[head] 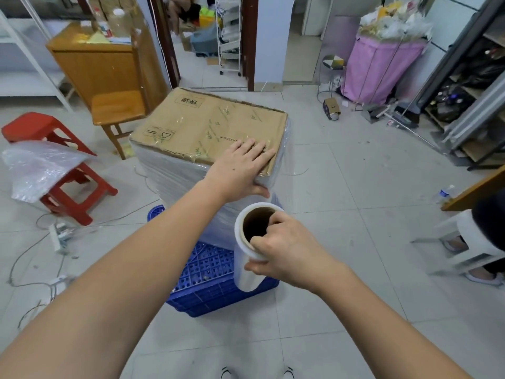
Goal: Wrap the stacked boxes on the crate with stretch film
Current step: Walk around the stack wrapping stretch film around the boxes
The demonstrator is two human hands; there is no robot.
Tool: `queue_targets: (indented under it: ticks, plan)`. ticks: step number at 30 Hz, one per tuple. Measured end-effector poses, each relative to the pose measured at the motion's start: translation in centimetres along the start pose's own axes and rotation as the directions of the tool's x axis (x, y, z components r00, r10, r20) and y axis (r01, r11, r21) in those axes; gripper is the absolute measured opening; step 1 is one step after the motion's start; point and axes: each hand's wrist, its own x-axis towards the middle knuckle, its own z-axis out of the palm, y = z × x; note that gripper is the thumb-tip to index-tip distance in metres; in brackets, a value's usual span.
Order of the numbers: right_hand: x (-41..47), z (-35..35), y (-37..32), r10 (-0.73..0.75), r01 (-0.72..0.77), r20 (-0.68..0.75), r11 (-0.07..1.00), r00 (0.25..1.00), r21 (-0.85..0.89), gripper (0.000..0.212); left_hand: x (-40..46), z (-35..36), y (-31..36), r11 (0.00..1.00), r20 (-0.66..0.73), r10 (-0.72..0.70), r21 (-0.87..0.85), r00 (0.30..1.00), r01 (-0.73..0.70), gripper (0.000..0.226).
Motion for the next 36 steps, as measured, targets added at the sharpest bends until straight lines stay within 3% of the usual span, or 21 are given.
queue_targets:
  ticks: [3,11,15,19,30,36]
  plan:
    - [0.6,-0.5,-0.5,-0.03,0.031,0.035,0.999,0.999,-0.029,0.045,-0.1,-0.1,-0.2,0.999,-0.001,-0.002,-0.039,1.0,0.001,0.111]
    - [-0.3,-0.6,-3.1,0.172,-0.167,0.058,0.983,0.983,-0.071,0.03,-0.3,-1.9,-2.8,0.973,0.083,0.08,-0.222,0.993,-0.06,0.113]
    - [0.5,-0.1,-3.6,0.215,-0.214,0.003,0.972,0.977,-0.102,0.052,-1.7,-2.1,-5.5,0.98,0.104,0.022,-0.199,0.994,-0.001,0.127]
    - [1.0,0.1,-3.2,0.254,-0.266,-0.102,0.954,0.962,-0.14,0.067,-2.3,-1.4,-5.3,0.988,0.073,0.01,-0.157,0.997,0.001,0.116]
    - [1.0,1.0,-1.5,0.25,-0.269,-0.159,0.957,0.955,-0.113,0.057,-2.0,-1.0,-5.0,0.989,0.08,0.002,-0.146,0.997,0.01,0.115]
    - [2.0,0.7,-1.5,0.267,-0.279,-0.113,0.953,0.957,-0.119,0.057,-2.1,-1.7,-8.5,0.991,0.146,0.128,-0.051,0.981,-0.121,0.123]
